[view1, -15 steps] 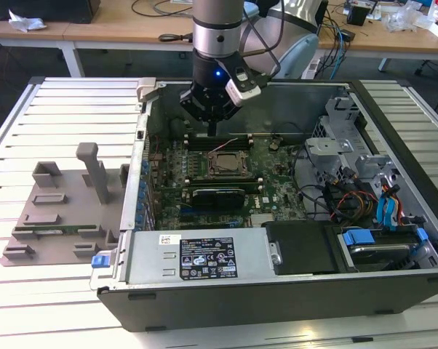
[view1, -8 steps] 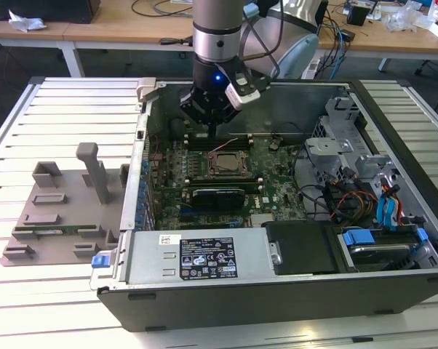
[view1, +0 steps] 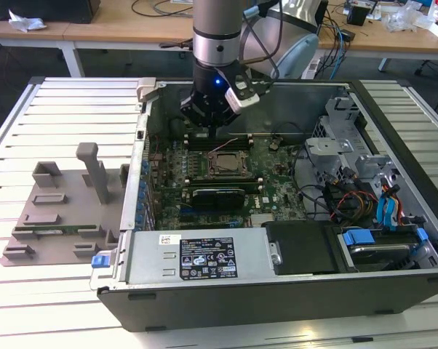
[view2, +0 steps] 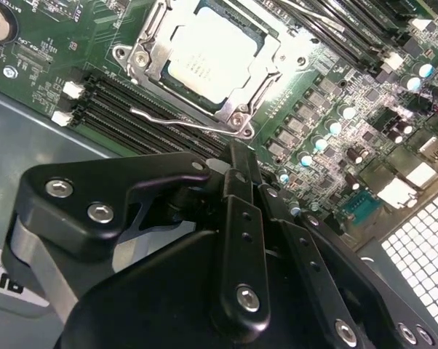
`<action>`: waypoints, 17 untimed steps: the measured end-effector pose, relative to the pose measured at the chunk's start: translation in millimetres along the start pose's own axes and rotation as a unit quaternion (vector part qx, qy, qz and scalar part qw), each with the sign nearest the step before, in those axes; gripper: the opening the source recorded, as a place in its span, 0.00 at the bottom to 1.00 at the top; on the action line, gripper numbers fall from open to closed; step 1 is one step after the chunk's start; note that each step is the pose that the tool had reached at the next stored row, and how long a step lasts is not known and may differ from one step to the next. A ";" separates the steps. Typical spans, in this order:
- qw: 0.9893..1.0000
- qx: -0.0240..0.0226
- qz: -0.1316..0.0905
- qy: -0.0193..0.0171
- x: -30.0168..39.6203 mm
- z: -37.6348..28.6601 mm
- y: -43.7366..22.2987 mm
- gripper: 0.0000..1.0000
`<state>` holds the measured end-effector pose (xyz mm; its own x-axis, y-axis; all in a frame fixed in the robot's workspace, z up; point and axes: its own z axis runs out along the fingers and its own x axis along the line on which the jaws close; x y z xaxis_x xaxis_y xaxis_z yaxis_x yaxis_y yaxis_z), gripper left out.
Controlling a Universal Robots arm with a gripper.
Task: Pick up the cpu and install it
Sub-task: 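Install the first cpu locking lever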
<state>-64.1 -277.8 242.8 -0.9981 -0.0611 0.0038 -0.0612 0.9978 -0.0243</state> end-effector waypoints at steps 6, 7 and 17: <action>1.000 0.000 0.000 0.000 -3.2 7.7 0.4 0.11; 1.000 0.000 0.000 0.000 -5.6 9.3 0.7 0.11; 1.000 -0.002 0.000 0.000 -16.7 17.8 5.0 0.11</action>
<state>-47.8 -272.2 224.9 -0.9981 -0.0611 0.0035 -0.0611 0.9979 -0.0208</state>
